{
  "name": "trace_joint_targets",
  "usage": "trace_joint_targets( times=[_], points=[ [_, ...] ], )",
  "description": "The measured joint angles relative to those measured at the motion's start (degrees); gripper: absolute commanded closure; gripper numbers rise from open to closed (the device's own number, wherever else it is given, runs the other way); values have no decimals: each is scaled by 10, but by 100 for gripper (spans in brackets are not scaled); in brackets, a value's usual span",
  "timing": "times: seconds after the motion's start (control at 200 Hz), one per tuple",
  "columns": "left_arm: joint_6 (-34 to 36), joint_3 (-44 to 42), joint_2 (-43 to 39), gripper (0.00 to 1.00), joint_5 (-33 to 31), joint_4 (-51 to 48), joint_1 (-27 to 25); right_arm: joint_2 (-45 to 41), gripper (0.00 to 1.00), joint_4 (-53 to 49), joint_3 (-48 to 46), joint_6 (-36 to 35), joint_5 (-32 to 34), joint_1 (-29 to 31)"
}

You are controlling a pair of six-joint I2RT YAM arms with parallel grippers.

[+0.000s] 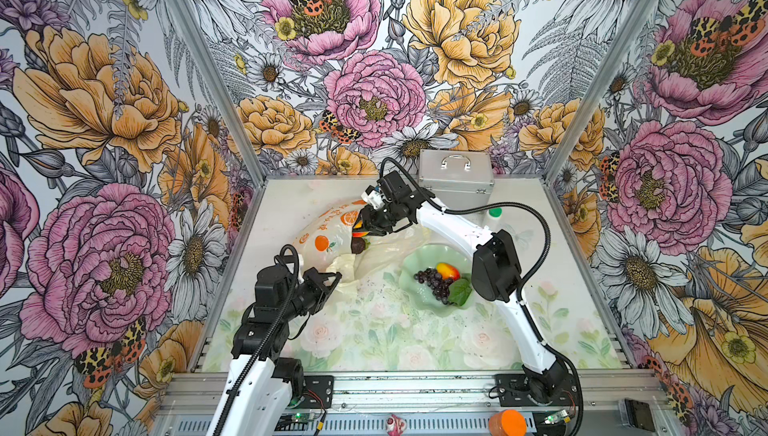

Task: Place the fruits into the plastic bag
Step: 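Open the right gripper inside the bag to drop the mango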

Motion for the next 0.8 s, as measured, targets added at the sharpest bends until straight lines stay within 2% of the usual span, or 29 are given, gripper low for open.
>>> trace_joint_targets(
  times=[0.185,0.295,0.796],
  points=[
    [1,0,0,100,1,1,0,12,36,1,15,12,-12,16],
    [1,0,-3,100,2,0,0,11,33,1,15,13,-14,19],
    [1,-7,-22,100,9,1,3,9,33,3,-31,12,-9,19]
  ],
)
